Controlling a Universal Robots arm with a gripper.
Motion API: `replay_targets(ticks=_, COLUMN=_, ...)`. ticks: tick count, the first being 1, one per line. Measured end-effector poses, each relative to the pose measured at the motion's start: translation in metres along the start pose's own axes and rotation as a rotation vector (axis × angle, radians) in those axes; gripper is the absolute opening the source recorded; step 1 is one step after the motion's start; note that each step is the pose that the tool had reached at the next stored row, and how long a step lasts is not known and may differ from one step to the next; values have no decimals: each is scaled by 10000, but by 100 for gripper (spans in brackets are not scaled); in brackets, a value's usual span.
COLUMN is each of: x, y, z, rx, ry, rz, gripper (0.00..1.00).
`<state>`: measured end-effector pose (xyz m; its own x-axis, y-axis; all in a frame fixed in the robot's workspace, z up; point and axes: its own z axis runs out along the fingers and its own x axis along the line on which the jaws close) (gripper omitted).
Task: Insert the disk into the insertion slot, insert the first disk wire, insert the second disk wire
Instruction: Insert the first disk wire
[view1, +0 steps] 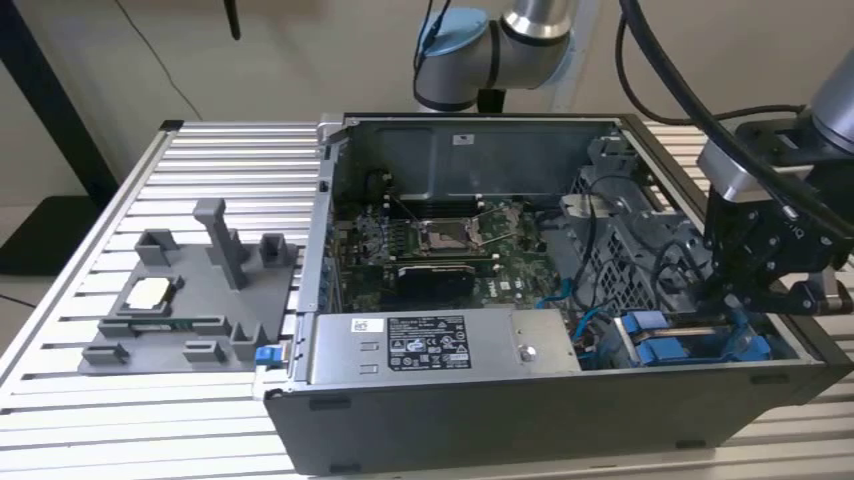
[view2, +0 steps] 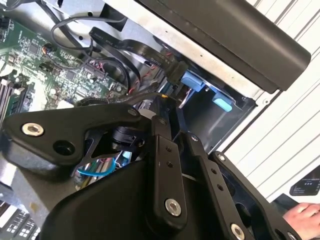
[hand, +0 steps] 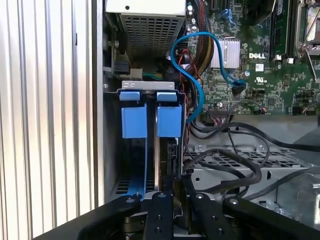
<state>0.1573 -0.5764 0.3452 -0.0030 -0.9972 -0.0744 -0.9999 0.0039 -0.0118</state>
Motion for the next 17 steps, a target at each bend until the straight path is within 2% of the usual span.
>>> replay_targets(ticks=17, x=2, y=-11, z=44, rx=0, ry=2, rz=0, gripper=19)
